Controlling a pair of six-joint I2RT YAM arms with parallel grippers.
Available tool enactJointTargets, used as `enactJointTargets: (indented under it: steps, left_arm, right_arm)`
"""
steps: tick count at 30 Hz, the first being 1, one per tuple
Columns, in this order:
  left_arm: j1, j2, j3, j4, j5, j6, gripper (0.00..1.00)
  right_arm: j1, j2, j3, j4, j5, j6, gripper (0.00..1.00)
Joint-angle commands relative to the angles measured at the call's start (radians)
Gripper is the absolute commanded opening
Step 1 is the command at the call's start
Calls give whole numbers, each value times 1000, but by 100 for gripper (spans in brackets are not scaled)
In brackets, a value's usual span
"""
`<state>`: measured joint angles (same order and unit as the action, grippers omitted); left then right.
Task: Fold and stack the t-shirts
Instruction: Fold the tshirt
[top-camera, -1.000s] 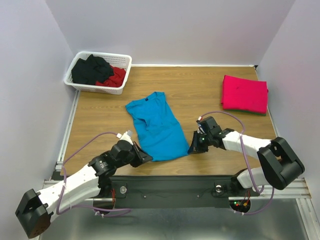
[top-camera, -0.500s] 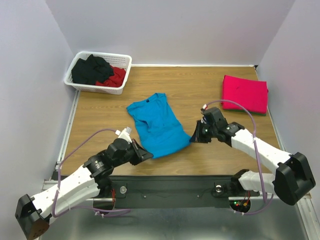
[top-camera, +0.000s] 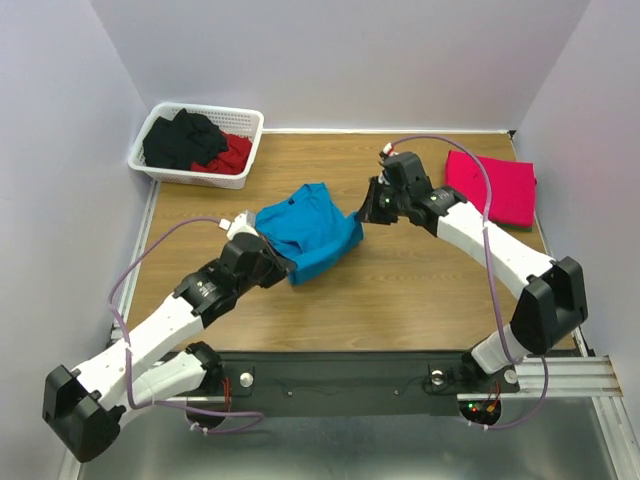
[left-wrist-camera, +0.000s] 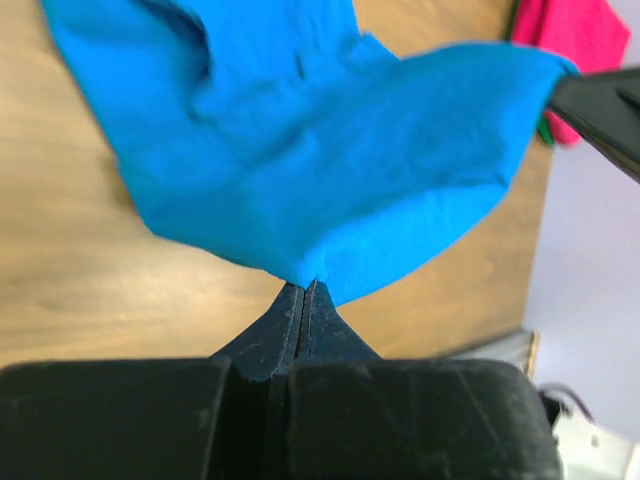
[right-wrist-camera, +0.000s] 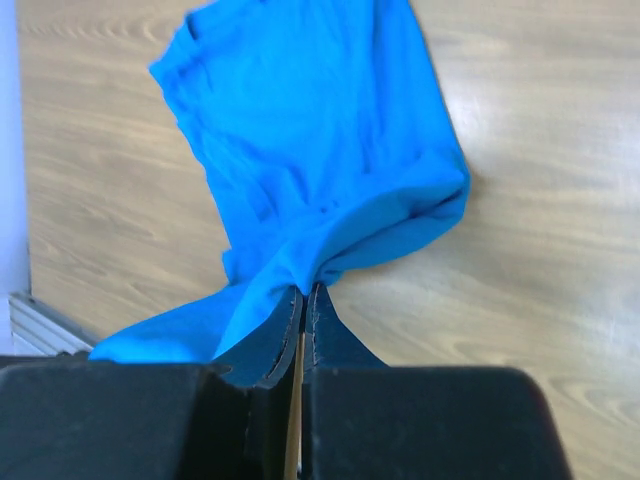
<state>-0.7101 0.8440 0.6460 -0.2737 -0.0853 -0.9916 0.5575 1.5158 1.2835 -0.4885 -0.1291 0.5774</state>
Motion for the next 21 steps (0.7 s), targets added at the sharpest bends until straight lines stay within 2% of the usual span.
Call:
enactJointTargets:
  steps: [1, 13, 21]
  left_arm:
    - [99, 24, 69, 27, 24, 106, 0]
    - [294, 125, 135, 62, 79, 206, 0]
    - [383, 184, 176, 100, 150, 254, 0]
  right_arm:
    - [-7, 47, 131, 19, 22, -30, 0]
    - [-42, 236, 381, 19, -9, -68, 0]
    - [-57, 325, 482, 19, -32, -82, 0]
